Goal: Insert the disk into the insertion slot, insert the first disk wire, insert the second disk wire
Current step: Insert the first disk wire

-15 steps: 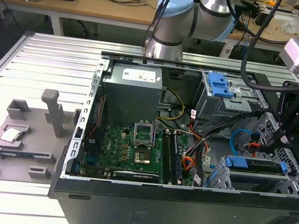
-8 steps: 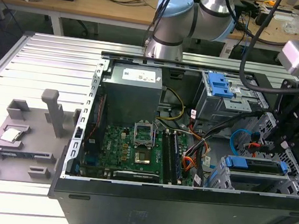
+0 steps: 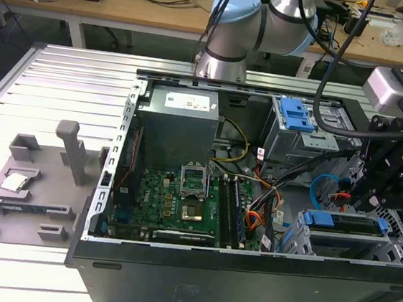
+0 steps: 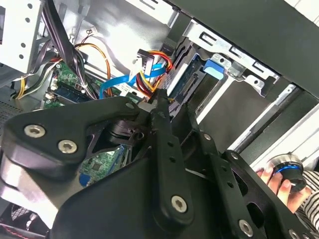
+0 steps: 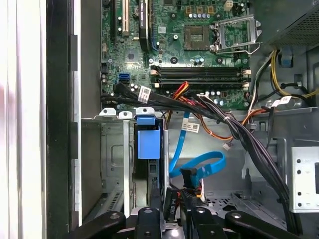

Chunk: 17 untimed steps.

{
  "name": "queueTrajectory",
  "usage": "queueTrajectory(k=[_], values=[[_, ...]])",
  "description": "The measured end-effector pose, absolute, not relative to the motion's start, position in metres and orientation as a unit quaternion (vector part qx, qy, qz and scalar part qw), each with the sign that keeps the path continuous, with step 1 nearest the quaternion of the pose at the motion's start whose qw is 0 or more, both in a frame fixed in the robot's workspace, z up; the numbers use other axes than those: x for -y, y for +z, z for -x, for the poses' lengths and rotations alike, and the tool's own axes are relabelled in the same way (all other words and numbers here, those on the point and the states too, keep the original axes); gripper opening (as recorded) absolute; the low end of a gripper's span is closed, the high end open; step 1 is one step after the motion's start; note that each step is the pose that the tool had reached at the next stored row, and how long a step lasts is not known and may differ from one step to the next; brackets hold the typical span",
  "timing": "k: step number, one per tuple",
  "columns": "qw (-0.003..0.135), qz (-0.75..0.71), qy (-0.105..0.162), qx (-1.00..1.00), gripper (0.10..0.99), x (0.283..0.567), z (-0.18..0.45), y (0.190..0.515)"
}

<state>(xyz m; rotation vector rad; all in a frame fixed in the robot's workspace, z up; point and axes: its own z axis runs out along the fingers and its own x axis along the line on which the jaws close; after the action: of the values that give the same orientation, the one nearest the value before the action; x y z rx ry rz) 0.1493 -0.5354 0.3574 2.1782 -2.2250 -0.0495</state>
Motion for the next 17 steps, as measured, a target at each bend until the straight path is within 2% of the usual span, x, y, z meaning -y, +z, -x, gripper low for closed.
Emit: queueTrajectory(k=[5,6,8,17], values=[[0.014,-0.699,-0.015,0.714,0.302,0.5354,-0.1493,0.3565],[0.014,-0.699,-0.015,0.714,0.286,0.5354,-0.1493,0.3565],[0.014,-0.699,-0.015,0.714,0.184,0.5354,-0.1493,0.3564],[0.015,-0.699,-0.016,0.714,0.184,0.5413,-0.1577,0.3493]])
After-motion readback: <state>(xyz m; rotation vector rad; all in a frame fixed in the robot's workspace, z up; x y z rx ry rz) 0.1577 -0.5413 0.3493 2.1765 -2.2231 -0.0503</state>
